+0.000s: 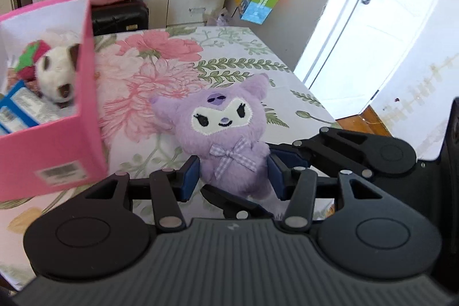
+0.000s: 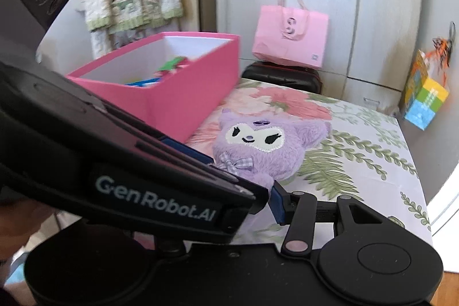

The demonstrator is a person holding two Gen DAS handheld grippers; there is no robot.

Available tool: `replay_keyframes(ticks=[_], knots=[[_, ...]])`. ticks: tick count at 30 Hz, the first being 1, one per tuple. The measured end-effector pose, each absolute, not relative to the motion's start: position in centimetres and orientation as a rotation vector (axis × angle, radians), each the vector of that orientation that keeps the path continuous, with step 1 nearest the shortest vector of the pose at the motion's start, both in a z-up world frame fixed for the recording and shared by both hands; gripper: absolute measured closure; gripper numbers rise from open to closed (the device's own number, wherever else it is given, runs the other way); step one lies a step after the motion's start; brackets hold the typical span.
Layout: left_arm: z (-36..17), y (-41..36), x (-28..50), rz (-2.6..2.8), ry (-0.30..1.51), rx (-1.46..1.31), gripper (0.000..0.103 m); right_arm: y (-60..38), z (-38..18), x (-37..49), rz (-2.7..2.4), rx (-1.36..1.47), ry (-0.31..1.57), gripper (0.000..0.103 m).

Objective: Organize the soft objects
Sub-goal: 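Carry the purple plush into the pink box and open both grippers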

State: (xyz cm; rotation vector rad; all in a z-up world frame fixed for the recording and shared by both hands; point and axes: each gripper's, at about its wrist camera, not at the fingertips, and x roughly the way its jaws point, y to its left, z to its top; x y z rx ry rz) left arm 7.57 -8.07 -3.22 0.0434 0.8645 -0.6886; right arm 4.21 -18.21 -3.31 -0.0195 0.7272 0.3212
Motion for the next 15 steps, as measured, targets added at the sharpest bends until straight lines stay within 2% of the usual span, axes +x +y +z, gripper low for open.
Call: replay_keyframes(ticks=[7, 15], knots=[[-0.2, -3.0, 5.4, -0.664, 0.792, 0.037, 0.054, -14.2, 0.3, 2.4, 0.421, -0.102, 0.687, 0.048], [2.9, 2.1, 7.2, -0.571, 0.7, -0.01, 0.054, -10.1, 3.5, 4.7, 0.502, -0.126, 0.598, 0.048]])
